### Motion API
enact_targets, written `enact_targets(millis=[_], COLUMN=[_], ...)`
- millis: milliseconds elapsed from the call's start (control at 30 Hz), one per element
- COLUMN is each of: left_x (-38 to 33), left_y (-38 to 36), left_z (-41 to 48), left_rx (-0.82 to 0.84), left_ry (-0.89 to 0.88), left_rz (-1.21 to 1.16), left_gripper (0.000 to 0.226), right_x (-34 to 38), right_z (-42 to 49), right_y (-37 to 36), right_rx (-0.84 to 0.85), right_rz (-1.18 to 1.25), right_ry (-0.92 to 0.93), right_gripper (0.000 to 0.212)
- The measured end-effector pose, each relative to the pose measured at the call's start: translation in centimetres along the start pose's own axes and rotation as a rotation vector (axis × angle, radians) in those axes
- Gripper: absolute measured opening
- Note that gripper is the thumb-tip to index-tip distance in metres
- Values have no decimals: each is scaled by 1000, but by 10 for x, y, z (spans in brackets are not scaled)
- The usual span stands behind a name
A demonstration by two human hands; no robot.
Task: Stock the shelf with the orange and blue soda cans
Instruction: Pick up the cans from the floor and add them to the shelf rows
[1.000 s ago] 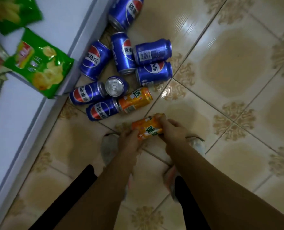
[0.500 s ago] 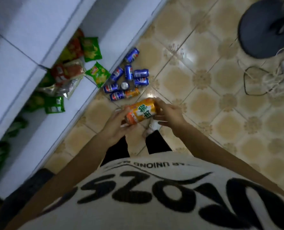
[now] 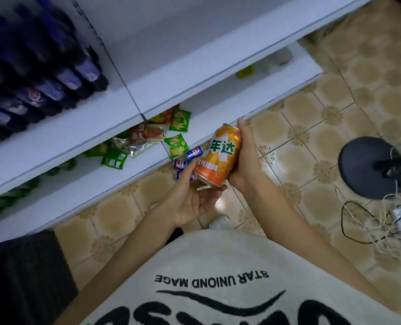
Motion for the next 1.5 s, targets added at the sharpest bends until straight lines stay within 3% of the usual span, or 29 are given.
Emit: enact_targets(millis=[167, 300, 533, 700, 1033, 1200, 1367, 1500], left_x=[-7, -23, -55, -72, -116, -140, -175, -214], left_y=[22, 49, 126, 205, 320, 349, 370, 385], left_z=[-41, -95, -224, -311, -444, -463, -473, -488], left_rx=[-9, 43, 225, 252, 240, 262, 249, 90], left_ry=[-221, -410, -844, -1087, -1324, -1356, -1364, -1321], left_rz=[-231, -460, -375, -328, -306, -333, -343, -430], left_gripper=[61, 60, 83, 63, 66, 66, 51, 34], right_x=[-13, -28, -93, -162, -226, -247, -274, -275], right_z=[-17, -38, -104, -154, -221, -234, -212, -187], right_y=[-59, -142, -303, -404, -519, -547, -576, -623], right_rx=[148, 438, 845, 1088, 1007, 948, 867, 832], right_rz=[12, -88, -337, -462, -836, -1111, -1128, -1114], right_ry=[-71, -58, -30, 54, 636, 939, 1046, 1105], right_gripper=[46, 49, 54, 56, 48, 92, 90, 85])
Point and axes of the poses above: each hand's wrist, its own z-axis towards the middle knuckle, its own y-axis out of the back of the hand, x = y × z, the point moved 4 cm from there along z, towards the middle knuckle, and after that the axes turned 2 degrees about z, right-handed, at the moved point
